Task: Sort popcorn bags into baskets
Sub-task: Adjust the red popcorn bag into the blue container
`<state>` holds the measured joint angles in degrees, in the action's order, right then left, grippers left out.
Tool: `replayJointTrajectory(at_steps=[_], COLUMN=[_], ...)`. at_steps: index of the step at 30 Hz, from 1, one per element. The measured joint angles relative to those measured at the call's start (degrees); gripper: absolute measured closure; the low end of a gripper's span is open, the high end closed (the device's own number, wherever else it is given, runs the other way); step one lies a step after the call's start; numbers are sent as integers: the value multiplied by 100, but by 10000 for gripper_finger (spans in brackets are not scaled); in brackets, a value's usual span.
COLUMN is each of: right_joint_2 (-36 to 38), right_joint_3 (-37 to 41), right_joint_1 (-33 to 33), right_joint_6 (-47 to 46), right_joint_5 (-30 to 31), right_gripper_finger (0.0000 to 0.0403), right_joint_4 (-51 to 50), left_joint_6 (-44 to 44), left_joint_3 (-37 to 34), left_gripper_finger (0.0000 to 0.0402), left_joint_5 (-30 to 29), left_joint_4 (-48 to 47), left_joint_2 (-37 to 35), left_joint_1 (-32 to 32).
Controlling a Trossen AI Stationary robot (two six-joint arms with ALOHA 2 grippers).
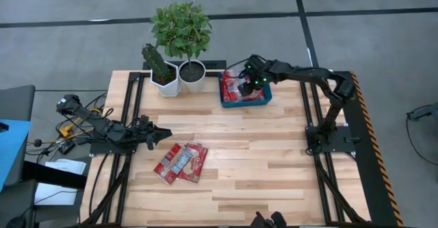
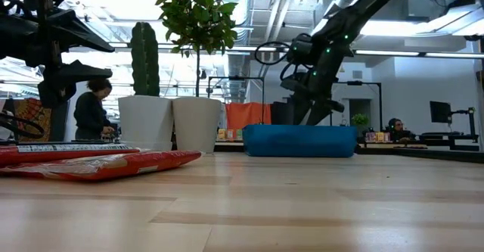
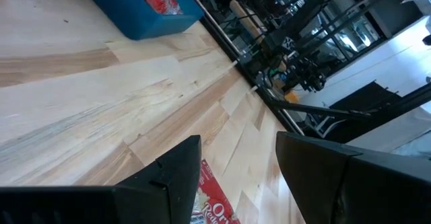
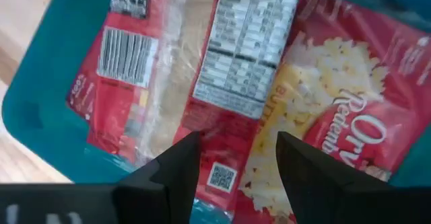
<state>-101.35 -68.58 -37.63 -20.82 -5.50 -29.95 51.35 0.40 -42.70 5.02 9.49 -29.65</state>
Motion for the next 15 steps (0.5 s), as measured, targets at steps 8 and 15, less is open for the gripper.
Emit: replayJointTrajectory(at_steps=[8, 15], right_joint_2=[-30, -17], right_joint_3=[-2, -2], right_joint_1=[17, 12], right_joint_6=[-31, -54], right_joint_5=[-87, -235], right_gripper_finger=[274, 389], right_joint_4=[23, 42], left_joint_6=[13, -9], left_joint_3=[0, 0], left_gripper_finger=[219, 219], left_joint_5=[1, -7], left_joint_4=[1, 0], left_joint_2=[-2, 1], left_joint_1=[1, 2])
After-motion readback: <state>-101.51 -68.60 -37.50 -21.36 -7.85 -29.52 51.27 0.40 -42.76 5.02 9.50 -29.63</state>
